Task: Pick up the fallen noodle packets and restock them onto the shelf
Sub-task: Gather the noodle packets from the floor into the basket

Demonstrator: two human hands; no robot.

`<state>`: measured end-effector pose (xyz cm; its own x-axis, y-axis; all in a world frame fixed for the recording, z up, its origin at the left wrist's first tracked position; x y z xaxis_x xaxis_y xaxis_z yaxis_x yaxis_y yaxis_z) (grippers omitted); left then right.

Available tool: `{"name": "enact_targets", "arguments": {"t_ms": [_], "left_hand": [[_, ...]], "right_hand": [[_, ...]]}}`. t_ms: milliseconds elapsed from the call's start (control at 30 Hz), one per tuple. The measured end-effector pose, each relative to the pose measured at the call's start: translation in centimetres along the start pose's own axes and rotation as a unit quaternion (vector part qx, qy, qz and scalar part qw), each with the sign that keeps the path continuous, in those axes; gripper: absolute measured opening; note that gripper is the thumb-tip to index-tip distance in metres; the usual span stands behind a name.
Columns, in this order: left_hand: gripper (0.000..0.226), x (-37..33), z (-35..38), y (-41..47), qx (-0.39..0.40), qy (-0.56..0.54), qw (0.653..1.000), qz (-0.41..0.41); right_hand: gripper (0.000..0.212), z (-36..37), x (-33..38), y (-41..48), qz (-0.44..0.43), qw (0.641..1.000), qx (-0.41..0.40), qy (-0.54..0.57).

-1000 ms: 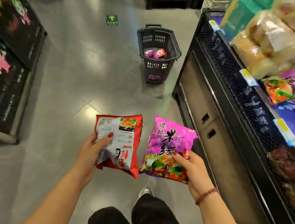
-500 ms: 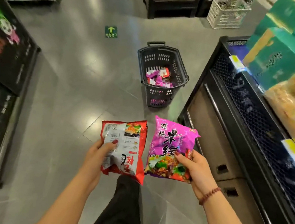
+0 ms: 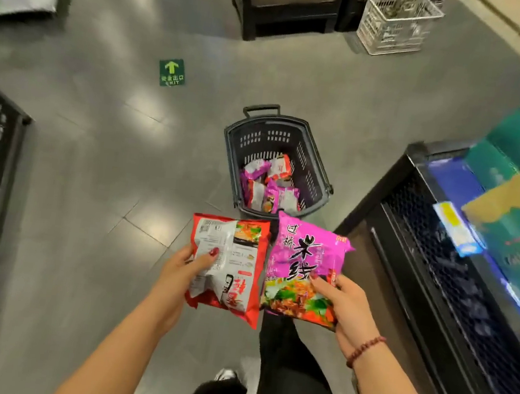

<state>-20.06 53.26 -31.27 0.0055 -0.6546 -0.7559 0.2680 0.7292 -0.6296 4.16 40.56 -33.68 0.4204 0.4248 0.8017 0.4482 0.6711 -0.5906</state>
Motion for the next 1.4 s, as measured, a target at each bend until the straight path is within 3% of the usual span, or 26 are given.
{"name": "enact_targets", "arguments": {"t_ms": [467, 567, 833, 1033, 1133, 1200, 1400], "left_hand": [[0.022, -11.6, 5.8, 19.2, -0.059, -0.060, 0.996, -0.035], [0.025, -13.6, 5.9, 24.3, -0.060, -0.054, 0.995, -0.052], [0.024, -17.2, 6.1, 38.9, -0.040, -0.057, 0.990, -0.119], [0.032, -14.5, 6.0, 49.4, -0.082, -0.075, 0.982, -0.155], [0.034, -11.3, 6.1, 54.6, -0.113, -0.104, 0.976, -0.154], [0.034, -8.6, 6.4, 57.7, -0.134, -0.122, 0.971, -0.156], [0.028, -1.2, 7.6, 64.5, -0.171, -0.138, 0.962, -0.161]], "right_hand": [[0.016, 5.0, 15.3, 23.9, 0.038, 0.998, 0.039, -0.038], [0.022, 6.2, 17.0, 28.0, 0.034, 0.999, 0.015, -0.034], [0.011, 9.3, 18.8, 38.8, 0.042, 0.996, -0.053, -0.050], [0.003, 10.2, 17.1, 50.0, 0.060, 0.989, -0.075, -0.110], [0.019, 10.2, 14.1, 56.6, 0.064, 0.985, -0.065, -0.146], [0.010, 10.1, 12.0, 60.3, 0.058, 0.983, -0.063, -0.163], [0.022, 10.3, 5.9, 69.2, 0.042, 0.971, -0.059, -0.227]]}}
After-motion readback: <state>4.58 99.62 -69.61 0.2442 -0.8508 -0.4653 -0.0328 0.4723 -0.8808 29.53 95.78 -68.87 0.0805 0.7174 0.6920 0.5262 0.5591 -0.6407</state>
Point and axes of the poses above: each hand's wrist, its own y-axis towards the middle knuckle, its own z-axis out of the palm, x = y × z, the point moved 9 cm from there along y, towards the middle knuckle, and after that the axes turned 4 degrees about -z, right-handed, at the moved point
